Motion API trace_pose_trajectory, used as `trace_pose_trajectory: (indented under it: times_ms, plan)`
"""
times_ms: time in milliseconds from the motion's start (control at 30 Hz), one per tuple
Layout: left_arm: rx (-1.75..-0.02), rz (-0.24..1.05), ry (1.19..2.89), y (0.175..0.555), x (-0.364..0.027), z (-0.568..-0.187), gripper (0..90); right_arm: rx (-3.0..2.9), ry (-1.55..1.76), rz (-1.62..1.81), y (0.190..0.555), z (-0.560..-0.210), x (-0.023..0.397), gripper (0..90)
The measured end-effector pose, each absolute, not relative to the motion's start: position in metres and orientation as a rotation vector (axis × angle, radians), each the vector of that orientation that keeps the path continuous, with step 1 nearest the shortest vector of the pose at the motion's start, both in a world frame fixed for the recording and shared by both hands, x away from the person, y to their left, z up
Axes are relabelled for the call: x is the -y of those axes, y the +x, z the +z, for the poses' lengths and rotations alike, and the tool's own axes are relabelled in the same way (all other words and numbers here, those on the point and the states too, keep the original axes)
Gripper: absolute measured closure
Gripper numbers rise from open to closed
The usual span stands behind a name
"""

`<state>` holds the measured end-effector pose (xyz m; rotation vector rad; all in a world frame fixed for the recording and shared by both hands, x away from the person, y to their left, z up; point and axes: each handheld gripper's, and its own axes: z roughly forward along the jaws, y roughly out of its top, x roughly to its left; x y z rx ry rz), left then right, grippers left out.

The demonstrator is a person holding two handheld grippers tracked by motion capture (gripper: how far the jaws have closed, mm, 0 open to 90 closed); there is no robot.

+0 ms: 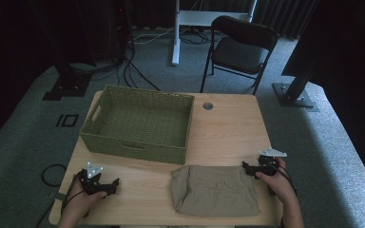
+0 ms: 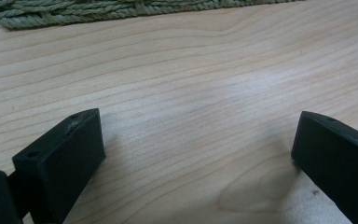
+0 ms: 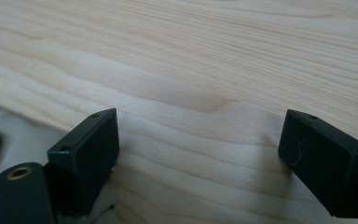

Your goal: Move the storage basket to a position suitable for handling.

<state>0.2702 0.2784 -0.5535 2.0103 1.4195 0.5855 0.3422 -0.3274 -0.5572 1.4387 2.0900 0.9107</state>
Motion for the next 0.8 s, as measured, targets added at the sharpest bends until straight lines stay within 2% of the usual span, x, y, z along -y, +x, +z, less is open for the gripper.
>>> trace_pose_trajectory:
  times_ms: [300,800]
  plan:
    - [-1.365,0.546,1.999,0.269,-0.282,-0.553,6.4,-2.099,1.431,0.912,0.346,-0.557,0.328,11.8]
    - [-1.353,0.593,1.949,0.279,-0.316,-0.532,6.4,-2.058,1.486,0.893,0.355,-0.547,0.324,11.9]
